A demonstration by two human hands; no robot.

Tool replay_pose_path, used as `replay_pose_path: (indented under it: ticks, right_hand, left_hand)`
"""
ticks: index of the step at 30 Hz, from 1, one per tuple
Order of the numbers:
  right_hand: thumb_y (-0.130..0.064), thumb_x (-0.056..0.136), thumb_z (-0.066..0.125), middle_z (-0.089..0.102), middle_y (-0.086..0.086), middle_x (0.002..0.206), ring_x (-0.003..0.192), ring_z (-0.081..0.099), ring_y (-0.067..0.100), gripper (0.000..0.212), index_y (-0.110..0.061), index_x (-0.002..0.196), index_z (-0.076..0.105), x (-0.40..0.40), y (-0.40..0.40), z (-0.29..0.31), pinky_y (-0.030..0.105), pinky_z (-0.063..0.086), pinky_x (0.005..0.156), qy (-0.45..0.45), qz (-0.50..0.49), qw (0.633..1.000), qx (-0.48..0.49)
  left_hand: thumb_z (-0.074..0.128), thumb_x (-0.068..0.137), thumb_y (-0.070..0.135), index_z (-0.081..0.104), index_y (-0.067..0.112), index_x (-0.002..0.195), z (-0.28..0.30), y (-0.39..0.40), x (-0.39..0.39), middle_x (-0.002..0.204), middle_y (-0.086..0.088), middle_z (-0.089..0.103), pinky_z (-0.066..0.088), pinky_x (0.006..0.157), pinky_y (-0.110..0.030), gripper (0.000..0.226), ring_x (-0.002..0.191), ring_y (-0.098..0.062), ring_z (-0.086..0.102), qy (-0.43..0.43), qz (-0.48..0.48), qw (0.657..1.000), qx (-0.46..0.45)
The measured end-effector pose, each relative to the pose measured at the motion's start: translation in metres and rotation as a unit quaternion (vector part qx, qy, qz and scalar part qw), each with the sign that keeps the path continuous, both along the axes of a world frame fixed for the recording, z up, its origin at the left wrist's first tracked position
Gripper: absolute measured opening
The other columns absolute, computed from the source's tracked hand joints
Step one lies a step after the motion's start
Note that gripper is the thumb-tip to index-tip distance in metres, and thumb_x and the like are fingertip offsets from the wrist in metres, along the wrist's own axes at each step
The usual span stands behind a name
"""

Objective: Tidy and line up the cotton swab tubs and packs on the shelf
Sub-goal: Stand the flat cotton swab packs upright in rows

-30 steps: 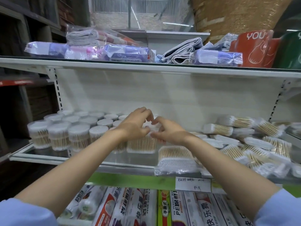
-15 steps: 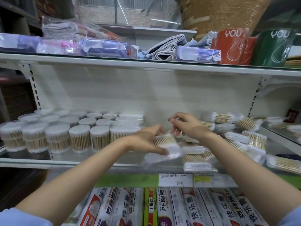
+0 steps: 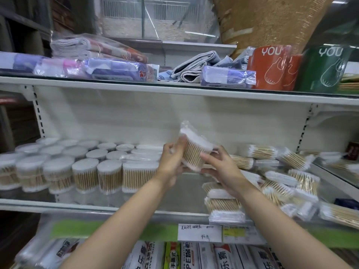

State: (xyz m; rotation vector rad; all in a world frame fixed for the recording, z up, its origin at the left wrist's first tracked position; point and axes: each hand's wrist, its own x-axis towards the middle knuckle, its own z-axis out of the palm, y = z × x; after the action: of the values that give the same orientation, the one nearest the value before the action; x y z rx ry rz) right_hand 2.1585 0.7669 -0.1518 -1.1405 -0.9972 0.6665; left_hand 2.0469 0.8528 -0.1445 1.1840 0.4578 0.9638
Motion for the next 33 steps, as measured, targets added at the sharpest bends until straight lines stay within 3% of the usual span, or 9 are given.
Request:
replay_pose_path:
  ticks: [2, 6, 10, 12, 17, 22, 25, 28, 33]
  right_hand:
    - [-0.019, 0.093, 0.054, 0.065, 0.010, 0.095, 0.081, 0.064, 0.017, 0.008, -0.011, 0.095, 0.055, 0.002, 0.004, -0.002, 0.026, 0.052, 0.063, 0.060, -0.035, 0.998, 0.006]
    - [-0.025, 0.096, 0.045, 0.066, 0.016, 0.109, 0.096, 0.061, 0.025, 0.030, -0.003, 0.112, 0.059, 0.006, 0.007, -0.006, 0.051, 0.047, 0.090, 0.149, -0.051, 0.988, 0.001]
    - [-0.027, 0.098, 0.040, 0.069, 0.006, 0.090, 0.072, 0.063, 0.015, 0.028, -0.011, 0.097, 0.063, 0.010, 0.005, -0.007, 0.026, 0.048, 0.054, 0.176, -0.025, 0.984, 0.017]
    - [-0.027, 0.098, 0.040, 0.071, 0.003, 0.086, 0.070, 0.065, 0.012, 0.027, -0.013, 0.096, 0.063, 0.011, 0.004, -0.009, 0.020, 0.048, 0.048, 0.185, -0.017, 0.982, 0.024]
    - [-0.028, 0.098, 0.040, 0.070, 0.000, 0.084, 0.070, 0.067, 0.009, 0.025, -0.014, 0.097, 0.061, 0.011, 0.002, -0.008, 0.021, 0.052, 0.053, 0.187, -0.005, 0.982, 0.034]
    - [-0.027, 0.097, 0.043, 0.067, 0.003, 0.092, 0.081, 0.066, 0.013, 0.015, -0.017, 0.100, 0.053, 0.011, 0.000, -0.010, 0.027, 0.050, 0.066, 0.143, -0.006, 0.988, 0.052]
    - [-0.032, 0.091, 0.053, 0.064, 0.007, 0.109, 0.102, 0.061, 0.022, 0.015, -0.023, 0.103, 0.052, 0.010, -0.002, -0.013, 0.032, 0.049, 0.073, 0.093, 0.006, 0.993, 0.068]
    - [-0.035, 0.083, 0.054, 0.066, 0.005, 0.105, 0.094, 0.064, 0.018, 0.031, -0.022, 0.110, 0.056, 0.008, -0.005, -0.013, 0.029, 0.052, 0.074, 0.061, 0.055, 0.993, 0.085]
    - [-0.008, 0.094, 0.047, 0.064, -0.001, 0.089, 0.078, 0.058, 0.009, 0.018, -0.014, 0.090, 0.064, 0.008, -0.004, -0.013, 0.018, 0.049, 0.063, 0.069, 0.037, 0.995, 0.066]
  left_hand:
    - [0.044, 0.092, 0.052, 0.052, 0.006, 0.110, -0.008, 0.005, 0.002, 0.107, -0.015, 0.065, 0.057, 0.064, -0.032, 0.050, 0.089, -0.025, 0.066, 0.011, 0.020, 0.999, 0.026]
    - [0.045, 0.097, 0.035, 0.046, 0.015, 0.087, -0.021, 0.003, 0.008, 0.094, -0.008, 0.061, 0.055, 0.065, -0.025, 0.022, 0.082, -0.018, 0.061, 0.005, 0.089, 0.994, 0.060]
    - [0.052, 0.093, 0.034, 0.049, 0.016, 0.087, -0.027, -0.003, 0.005, 0.091, -0.002, 0.061, 0.057, 0.076, -0.033, 0.019, 0.083, -0.015, 0.063, 0.032, 0.115, 0.984, 0.132]
    - [0.055, 0.091, 0.036, 0.050, 0.017, 0.090, -0.030, -0.004, 0.001, 0.090, 0.001, 0.060, 0.055, 0.081, -0.037, 0.020, 0.084, -0.017, 0.061, 0.041, 0.133, 0.973, 0.183]
    - [0.058, 0.083, 0.051, 0.048, 0.031, 0.096, -0.038, -0.007, -0.003, 0.095, 0.005, 0.056, 0.052, 0.084, -0.044, 0.027, 0.090, -0.018, 0.059, 0.049, 0.173, 0.942, 0.282]
    - [0.059, 0.089, 0.038, 0.047, 0.034, 0.092, -0.040, -0.011, -0.003, 0.107, 0.006, 0.042, 0.045, 0.094, -0.037, 0.013, 0.100, -0.007, 0.050, 0.106, 0.218, 0.902, 0.357]
    - [0.057, 0.075, 0.063, 0.049, 0.035, 0.097, -0.040, -0.015, -0.003, 0.110, 0.011, 0.041, 0.038, 0.100, -0.031, 0.036, 0.110, -0.005, 0.045, 0.141, 0.186, 0.902, 0.364]
    - [0.061, 0.065, 0.069, 0.045, 0.022, 0.114, -0.039, -0.016, -0.003, 0.119, 0.005, 0.047, 0.042, 0.097, -0.024, 0.070, 0.111, -0.007, 0.051, 0.123, 0.108, 0.937, 0.307]
    - [0.048, 0.090, 0.051, 0.057, 0.015, 0.120, -0.030, -0.012, -0.005, 0.117, -0.011, 0.065, 0.047, 0.099, -0.042, 0.048, 0.111, -0.026, 0.060, -0.003, 0.012, 0.991, 0.136]
